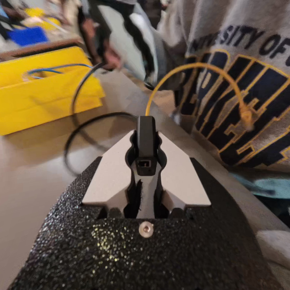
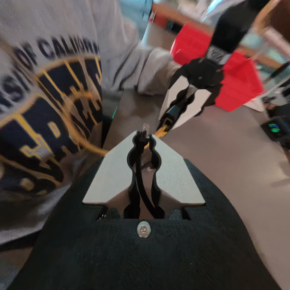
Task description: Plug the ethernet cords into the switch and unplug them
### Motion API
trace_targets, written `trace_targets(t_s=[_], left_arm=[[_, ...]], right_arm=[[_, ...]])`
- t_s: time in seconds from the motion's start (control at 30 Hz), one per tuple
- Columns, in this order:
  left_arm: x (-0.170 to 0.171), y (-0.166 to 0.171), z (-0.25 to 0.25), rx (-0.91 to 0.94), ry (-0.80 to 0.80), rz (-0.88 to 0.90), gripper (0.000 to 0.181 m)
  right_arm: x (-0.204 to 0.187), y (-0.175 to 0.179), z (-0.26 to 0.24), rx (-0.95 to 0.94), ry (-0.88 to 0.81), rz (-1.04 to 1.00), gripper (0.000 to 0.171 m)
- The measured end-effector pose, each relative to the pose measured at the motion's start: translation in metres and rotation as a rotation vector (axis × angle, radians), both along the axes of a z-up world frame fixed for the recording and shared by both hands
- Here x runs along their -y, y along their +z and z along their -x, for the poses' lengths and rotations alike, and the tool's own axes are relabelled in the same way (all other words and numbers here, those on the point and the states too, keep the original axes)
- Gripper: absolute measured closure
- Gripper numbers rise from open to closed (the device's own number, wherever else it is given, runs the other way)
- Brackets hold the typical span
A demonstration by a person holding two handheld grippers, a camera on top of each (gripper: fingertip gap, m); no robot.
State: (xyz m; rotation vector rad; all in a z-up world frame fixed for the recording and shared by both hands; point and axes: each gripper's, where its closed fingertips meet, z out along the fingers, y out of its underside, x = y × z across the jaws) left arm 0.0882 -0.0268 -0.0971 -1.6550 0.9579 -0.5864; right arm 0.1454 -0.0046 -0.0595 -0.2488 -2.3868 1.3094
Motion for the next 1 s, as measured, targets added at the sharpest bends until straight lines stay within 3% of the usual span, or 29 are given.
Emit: trace_targets(t_s=[0.03, 0.1, 0.27, 0.5, 0.6, 0.87, 1.0], left_arm=[[0.0, 0.014, 0.016, 0.067, 0.055, -0.05, 0.16], [-0.01, 0.041, 0.029, 0.146, 0.135, -0.191, 0.16], [-0.044, 0.026, 0.061, -0.005, 0.435, -0.299, 0.16], [-0.056, 0.024, 0.105, -0.103, 0.708, -0.376, 0.16], [-0.056, 0.024, 0.116, -0.135, 0.779, -0.406, 0.16], [-0.052, 0.027, 0.124, -0.106, 0.808, -0.422, 0.16], [-0.054, 0.023, 0.119, -0.122, 0.786, -0.405, 0.16]], right_arm=[[-0.015, 0.019, -0.003, -0.02, -0.049, 0.069, 0.161], [-0.042, 0.049, 0.006, -0.145, -0.181, 0.128, 0.16], [-0.115, 0.13, 0.022, -0.549, -0.588, 0.148, 0.16], [-0.161, 0.223, -0.048, -1.046, -0.894, 0.105, 0.16], [-0.18, 0.245, -0.06, -1.112, -0.976, 0.061, 0.16], [-0.197, 0.341, -0.069, -1.132, -0.913, 0.122, 0.16], [-0.213, 0.352, -0.065, -1.1, -0.925, 0.084, 0.16]])
